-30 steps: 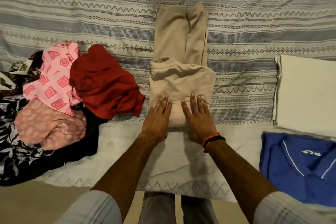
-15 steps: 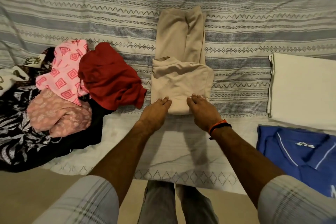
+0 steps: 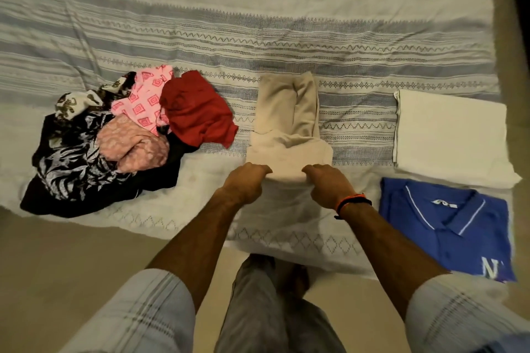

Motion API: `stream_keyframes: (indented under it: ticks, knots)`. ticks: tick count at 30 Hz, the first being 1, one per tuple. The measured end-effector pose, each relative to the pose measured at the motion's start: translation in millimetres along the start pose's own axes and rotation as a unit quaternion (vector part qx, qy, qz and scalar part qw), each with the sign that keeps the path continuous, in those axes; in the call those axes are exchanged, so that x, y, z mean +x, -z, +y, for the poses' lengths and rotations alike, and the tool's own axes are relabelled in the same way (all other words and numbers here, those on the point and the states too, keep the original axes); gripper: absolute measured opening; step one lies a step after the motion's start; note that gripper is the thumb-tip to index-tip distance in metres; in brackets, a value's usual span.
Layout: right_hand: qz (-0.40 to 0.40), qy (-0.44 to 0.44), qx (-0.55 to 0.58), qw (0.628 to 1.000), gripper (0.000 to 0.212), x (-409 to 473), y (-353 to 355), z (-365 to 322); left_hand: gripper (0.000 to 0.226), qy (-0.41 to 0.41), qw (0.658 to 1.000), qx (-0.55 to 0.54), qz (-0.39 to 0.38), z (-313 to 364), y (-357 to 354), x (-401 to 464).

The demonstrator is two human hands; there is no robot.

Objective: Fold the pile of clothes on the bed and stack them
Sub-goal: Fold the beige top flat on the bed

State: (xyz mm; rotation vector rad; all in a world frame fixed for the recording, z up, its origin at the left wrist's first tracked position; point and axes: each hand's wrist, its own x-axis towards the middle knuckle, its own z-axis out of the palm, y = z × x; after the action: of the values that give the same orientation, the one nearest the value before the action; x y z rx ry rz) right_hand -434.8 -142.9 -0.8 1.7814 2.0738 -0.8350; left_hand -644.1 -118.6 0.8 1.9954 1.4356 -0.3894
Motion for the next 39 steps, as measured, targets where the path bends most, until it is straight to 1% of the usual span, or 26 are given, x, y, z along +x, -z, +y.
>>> stream_keyframes:
  ticks: [4, 9, 12, 14, 17, 20, 25, 29, 32, 35, 37, 39]
  knots:
    - [0.004, 0.000, -0.009, 1.000, 0.044, -32.2, -1.3, -0.3, 0.052, 0.008, 1.000, -0.011, 0.008, 14.1, -10.7, -27.3]
    - [0.000, 0.004, -0.001, 1.000, 0.048, -53.0, 2.7, 1.6, 0.042, 0.011, 0.999, -0.026, 0.027, 23.9, -13.0, -39.9]
    - [0.030, 0.006, 0.029, 0.999, 0.047, -51.0, 13.1, 2.0, 0.044, 0.016, 0.998, -0.051, 0.043, 23.4, -2.8, -37.1]
    - [0.058, 0.006, 0.054, 0.997, 0.047, -42.4, 26.5, 2.0, 0.043, 0.027, 0.995, -0.069, 0.073, 21.5, 8.3, -28.9]
    - [0.084, -0.002, 0.097, 0.992, 0.051, -22.0, 48.9, 4.3, 0.036, 0.053, 0.987, -0.103, 0.112, 17.3, 25.6, -11.8]
    - [0.098, -0.023, 0.129, 0.986, 0.059, 7.9, 71.4, 9.7, 0.036, 0.082, 0.974, -0.152, 0.148, 11.1, 46.2, 13.1]
    - [0.095, -0.047, 0.150, 0.983, 0.060, 67.0, 101.8, 19.6, 0.038, 0.107, 0.960, -0.206, 0.154, -3.2, 76.4, 71.4]
    - [0.085, -0.071, 0.169, 0.979, 0.058, 124.0, 118.2, 30.7, 0.035, 0.105, 0.957, -0.209, 0.174, -16.6, 96.2, 121.3]
    - [0.097, -0.075, 0.159, 0.980, 0.055, 158.9, 125.2, 37.4, 0.033, 0.108, 0.950, -0.227, 0.184, -24.8, 107.4, 156.5]
    - [0.171, -0.070, 0.086, 0.979, 0.050, 178.3, 120.2, 39.4, 0.045, 0.125, 0.946, -0.218, 0.205, -28.5, 108.6, 181.2]
    - [0.193, -0.038, 0.062, 0.979, 0.048, 183.0, 104.4, 35.5, 0.050, 0.097, 0.953, -0.202, 0.203, -27.3, 98.8, 184.1]
    - [0.180, 0.009, 0.053, 0.982, 0.042, 184.4, 77.2, 29.6, 0.054, 0.038, 0.969, -0.176, 0.168, -25.8, 77.5, 182.8]
